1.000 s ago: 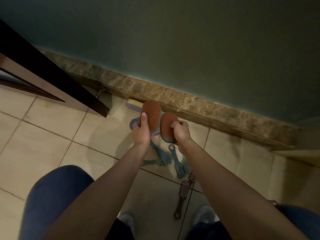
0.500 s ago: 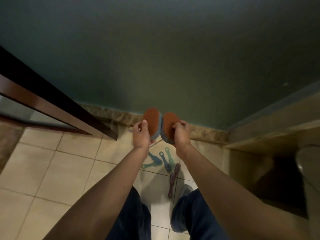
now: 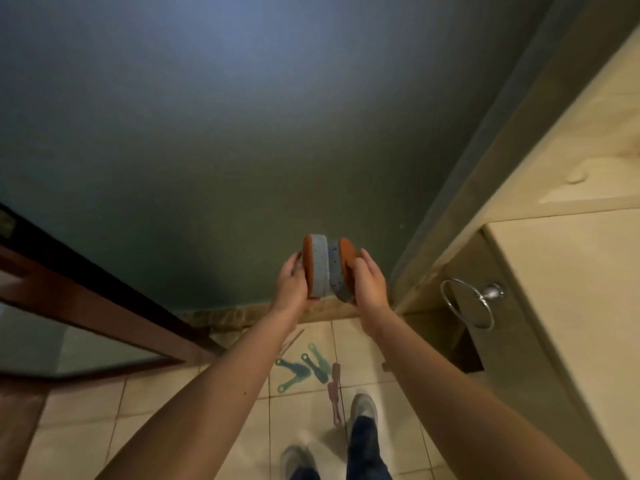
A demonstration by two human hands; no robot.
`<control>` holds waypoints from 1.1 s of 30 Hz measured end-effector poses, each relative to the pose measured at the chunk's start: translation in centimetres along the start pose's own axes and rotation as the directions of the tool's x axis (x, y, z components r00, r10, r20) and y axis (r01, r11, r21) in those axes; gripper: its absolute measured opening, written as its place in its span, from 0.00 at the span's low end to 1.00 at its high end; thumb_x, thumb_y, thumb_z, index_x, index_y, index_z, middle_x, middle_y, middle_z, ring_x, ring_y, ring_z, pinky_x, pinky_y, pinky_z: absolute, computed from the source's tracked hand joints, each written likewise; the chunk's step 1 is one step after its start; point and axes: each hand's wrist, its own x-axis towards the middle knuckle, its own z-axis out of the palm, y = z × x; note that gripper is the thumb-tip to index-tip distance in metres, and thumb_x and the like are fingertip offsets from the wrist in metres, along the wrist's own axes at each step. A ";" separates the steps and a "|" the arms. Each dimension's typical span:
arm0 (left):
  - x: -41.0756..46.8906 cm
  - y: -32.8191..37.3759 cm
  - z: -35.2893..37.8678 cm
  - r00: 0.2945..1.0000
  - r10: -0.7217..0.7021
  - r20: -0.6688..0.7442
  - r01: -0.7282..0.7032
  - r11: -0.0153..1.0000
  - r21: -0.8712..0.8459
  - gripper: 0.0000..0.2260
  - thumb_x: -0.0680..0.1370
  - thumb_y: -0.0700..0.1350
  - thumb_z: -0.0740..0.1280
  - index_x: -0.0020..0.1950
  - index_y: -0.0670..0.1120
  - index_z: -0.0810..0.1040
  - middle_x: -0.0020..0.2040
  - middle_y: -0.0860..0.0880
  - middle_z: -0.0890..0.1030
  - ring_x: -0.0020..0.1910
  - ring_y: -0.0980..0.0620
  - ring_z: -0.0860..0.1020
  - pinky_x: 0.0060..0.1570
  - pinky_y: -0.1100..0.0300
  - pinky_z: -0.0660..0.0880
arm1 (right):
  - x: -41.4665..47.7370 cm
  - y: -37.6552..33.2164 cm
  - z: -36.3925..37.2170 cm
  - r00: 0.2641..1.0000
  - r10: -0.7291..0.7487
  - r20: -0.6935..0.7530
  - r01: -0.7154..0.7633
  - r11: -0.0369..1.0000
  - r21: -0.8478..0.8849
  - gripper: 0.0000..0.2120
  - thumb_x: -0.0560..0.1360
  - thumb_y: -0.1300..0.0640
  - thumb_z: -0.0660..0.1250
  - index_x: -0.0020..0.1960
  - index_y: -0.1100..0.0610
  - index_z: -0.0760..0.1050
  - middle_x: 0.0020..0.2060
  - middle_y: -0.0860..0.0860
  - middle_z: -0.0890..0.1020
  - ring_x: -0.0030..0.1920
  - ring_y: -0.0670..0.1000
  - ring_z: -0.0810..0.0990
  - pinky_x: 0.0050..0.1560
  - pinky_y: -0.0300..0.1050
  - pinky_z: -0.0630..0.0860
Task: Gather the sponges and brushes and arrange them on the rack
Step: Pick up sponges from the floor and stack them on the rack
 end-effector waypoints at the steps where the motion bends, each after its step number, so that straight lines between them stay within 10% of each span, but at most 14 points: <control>1: -0.6 0.7 0.5 1.000 0.014 0.024 -0.014 1.000 -0.013 0.15 0.83 0.46 0.56 0.70 0.50 0.69 0.57 0.45 0.77 0.51 0.48 0.78 0.51 0.50 0.78 | -0.6 -0.6 -0.3 1.000 -0.026 -0.002 0.026 0.999 0.029 0.24 0.79 0.53 0.61 0.75 0.51 0.64 0.66 0.52 0.74 0.63 0.53 0.75 0.64 0.53 0.74; 19: -14.6 5.6 17.0 0.766 0.157 0.624 -0.290 0.950 0.117 0.11 0.81 0.47 0.59 0.61 0.56 0.74 0.52 0.50 0.78 0.52 0.52 0.78 0.42 0.58 0.78 | -10.8 -10.7 -19.2 0.911 -0.391 -0.128 0.400 0.915 0.048 0.29 0.69 0.53 0.67 0.69 0.48 0.65 0.58 0.51 0.75 0.57 0.52 0.77 0.47 0.43 0.78; 29: -25.4 3.8 31.5 0.622 0.348 0.701 -0.442 0.895 -0.052 0.15 0.78 0.47 0.68 0.64 0.57 0.74 0.47 0.64 0.79 0.45 0.64 0.78 0.35 0.70 0.77 | -15.8 -14.0 -37.0 0.772 -0.527 -0.357 0.562 0.827 -0.004 0.32 0.71 0.65 0.67 0.73 0.50 0.67 0.64 0.52 0.76 0.59 0.55 0.78 0.49 0.46 0.78; 33: -29.1 2.4 36.6 0.602 0.379 0.702 -0.459 0.884 -0.084 0.21 0.76 0.49 0.69 0.69 0.51 0.73 0.59 0.56 0.79 0.54 0.59 0.78 0.48 0.62 0.78 | -17.6 -14.6 -43.0 0.703 -0.543 -0.459 0.592 0.805 -0.044 0.32 0.72 0.62 0.68 0.73 0.47 0.65 0.64 0.48 0.74 0.59 0.47 0.76 0.46 0.39 0.78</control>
